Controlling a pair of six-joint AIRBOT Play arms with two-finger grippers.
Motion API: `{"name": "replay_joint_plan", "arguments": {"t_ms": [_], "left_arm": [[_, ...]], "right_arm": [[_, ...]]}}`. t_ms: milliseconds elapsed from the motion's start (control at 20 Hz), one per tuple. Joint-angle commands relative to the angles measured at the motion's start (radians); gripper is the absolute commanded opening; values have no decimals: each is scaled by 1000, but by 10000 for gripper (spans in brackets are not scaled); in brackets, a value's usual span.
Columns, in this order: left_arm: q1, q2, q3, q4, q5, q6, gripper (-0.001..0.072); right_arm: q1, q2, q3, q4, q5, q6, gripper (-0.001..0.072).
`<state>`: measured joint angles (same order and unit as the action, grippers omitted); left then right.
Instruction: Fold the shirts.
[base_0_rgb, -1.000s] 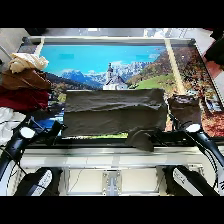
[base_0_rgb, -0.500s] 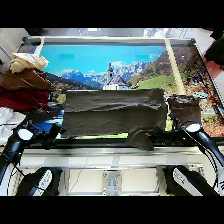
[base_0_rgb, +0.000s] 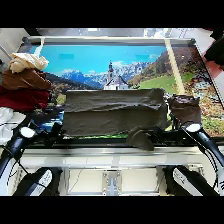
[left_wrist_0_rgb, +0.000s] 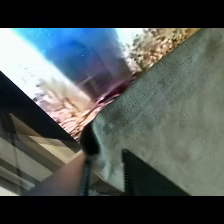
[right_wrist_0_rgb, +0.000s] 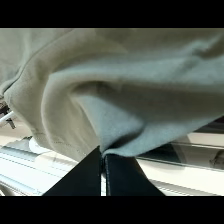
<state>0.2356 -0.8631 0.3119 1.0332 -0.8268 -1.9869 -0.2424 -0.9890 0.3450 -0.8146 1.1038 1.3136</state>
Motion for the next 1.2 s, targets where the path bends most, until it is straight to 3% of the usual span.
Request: {"name": "replay_joint_plan", "arguments": {"t_ms": [0,50,250,400,550,700,800,950,1150], "left_arm": [[1,-16,4,-89,66,24,104],[1,-8,10,-113,79,60,9],[2,129,72,-116,75,170,9],[4,251,119,-21,66,173,7],[4,253,194,61,47,176,6],[1,134,328,80,50,276,5],[-4,-26,467,160,48,289,6],[-85,-288,690,161,46,396,6],[-224,-598,941,251,46,393,5]], "right_arm": [[1,0,2,15,1,-21,11],[1,3,2,25,1,-24,11],[1,109,53,26,44,-23,10],[1,218,160,-6,61,14,9],[1,231,277,-59,51,39,7],[1,172,383,-53,-37,37,5],[2,81,464,-53,-97,34,5],[28,-124,601,-46,-135,0,5],[95,-394,779,-51,-225,-9,5]]}}
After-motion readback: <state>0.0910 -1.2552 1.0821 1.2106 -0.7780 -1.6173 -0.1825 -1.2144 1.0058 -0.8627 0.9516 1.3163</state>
